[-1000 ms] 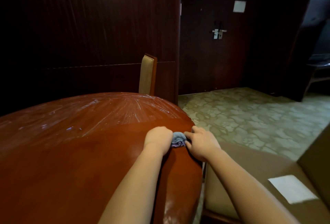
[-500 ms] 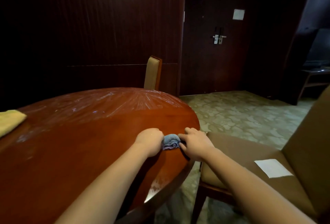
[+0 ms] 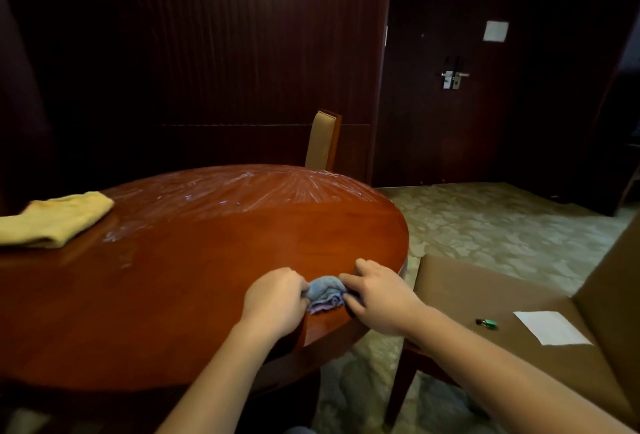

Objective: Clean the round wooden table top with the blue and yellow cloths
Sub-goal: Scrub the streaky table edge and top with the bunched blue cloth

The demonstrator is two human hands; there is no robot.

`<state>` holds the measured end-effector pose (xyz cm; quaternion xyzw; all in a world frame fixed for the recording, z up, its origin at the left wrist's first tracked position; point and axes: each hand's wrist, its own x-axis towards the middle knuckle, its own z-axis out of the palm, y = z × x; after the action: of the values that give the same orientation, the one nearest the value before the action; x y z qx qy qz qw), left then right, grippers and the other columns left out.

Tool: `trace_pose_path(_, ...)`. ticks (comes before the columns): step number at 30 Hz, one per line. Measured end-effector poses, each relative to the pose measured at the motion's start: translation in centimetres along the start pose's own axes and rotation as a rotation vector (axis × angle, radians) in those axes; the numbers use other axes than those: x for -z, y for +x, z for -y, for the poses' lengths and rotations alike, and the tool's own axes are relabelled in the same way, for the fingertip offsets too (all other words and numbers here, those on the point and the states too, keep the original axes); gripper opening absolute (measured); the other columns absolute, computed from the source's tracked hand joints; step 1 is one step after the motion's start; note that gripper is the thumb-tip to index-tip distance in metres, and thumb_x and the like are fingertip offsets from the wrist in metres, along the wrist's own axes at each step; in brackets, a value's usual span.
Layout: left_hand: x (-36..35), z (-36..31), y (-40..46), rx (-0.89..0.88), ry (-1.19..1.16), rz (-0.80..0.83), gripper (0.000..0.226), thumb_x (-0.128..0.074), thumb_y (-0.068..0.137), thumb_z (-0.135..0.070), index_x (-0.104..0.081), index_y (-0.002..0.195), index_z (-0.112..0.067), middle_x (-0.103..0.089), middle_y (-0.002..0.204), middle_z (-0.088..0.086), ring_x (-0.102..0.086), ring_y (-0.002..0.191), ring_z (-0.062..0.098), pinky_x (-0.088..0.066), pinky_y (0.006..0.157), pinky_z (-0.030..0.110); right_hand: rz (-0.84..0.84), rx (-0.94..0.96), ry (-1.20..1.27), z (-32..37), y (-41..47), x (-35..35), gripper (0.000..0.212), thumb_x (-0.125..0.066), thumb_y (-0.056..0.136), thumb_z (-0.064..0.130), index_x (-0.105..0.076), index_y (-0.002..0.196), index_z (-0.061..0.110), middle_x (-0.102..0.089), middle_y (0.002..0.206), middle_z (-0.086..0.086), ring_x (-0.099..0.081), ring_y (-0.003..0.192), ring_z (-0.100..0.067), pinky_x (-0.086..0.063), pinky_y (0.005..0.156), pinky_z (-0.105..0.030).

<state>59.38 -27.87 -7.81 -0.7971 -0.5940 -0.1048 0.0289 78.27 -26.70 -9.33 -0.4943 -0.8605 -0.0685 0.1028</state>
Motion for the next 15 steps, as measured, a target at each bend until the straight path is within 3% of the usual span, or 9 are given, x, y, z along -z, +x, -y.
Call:
trace_pose_path(4, 0.3, -0.1, -1.7, 0.042, 0.024, 0.020, 0.020, -0.054, 0.090, -0.031, -0.070, 0.097, -0.020, -0.062, 0.096, -0.001, -0.058, 0.093, 0.020, -0.045, 0.068, 0.029, -0.003, -0.006, 0.043, 0.8, -0.5, -0.2, 0.037, -0.042, 0.097, 0.037, -0.049, 0.132, 0.025, -0.038, 0.097, 0.000, -0.044, 0.099, -0.022, -0.036, 0.083, -0.034)
trace_pose_path(10, 1.4, -1.6, -3.5, 0.170, 0.034, 0.086, 0.016, -0.056, 0.089, -0.026, -0.066, 0.086, -0.014, -0.066, 0.091, 0.006, -0.063, 0.085, 0.025, -0.052, 0.067, 0.033, 0.035, 0.010, 0.037, 1.3, -0.2, 0.2, 0.039, -0.043, 0.097, 0.035, -0.047, 0.135, 0.031, -0.044, 0.107, 0.002, -0.042, 0.104, -0.020, -0.034, 0.085, -0.035)
trace_pose_path(15, 2.5, -4.0, -4.4, 0.197, 0.160, 0.096, 0.018, -0.050, 0.093, -0.012, -0.062, 0.106, -0.009, -0.063, 0.111, 0.009, -0.061, 0.104, 0.028, -0.050, 0.077, 0.033, 0.075, 0.010, 0.106, 1.7, 0.4, 0.5, 0.040, -0.044, 0.097, 0.030, -0.048, 0.136, 0.032, -0.046, 0.115, 0.002, -0.040, 0.107, -0.019, -0.034, 0.090, -0.035)
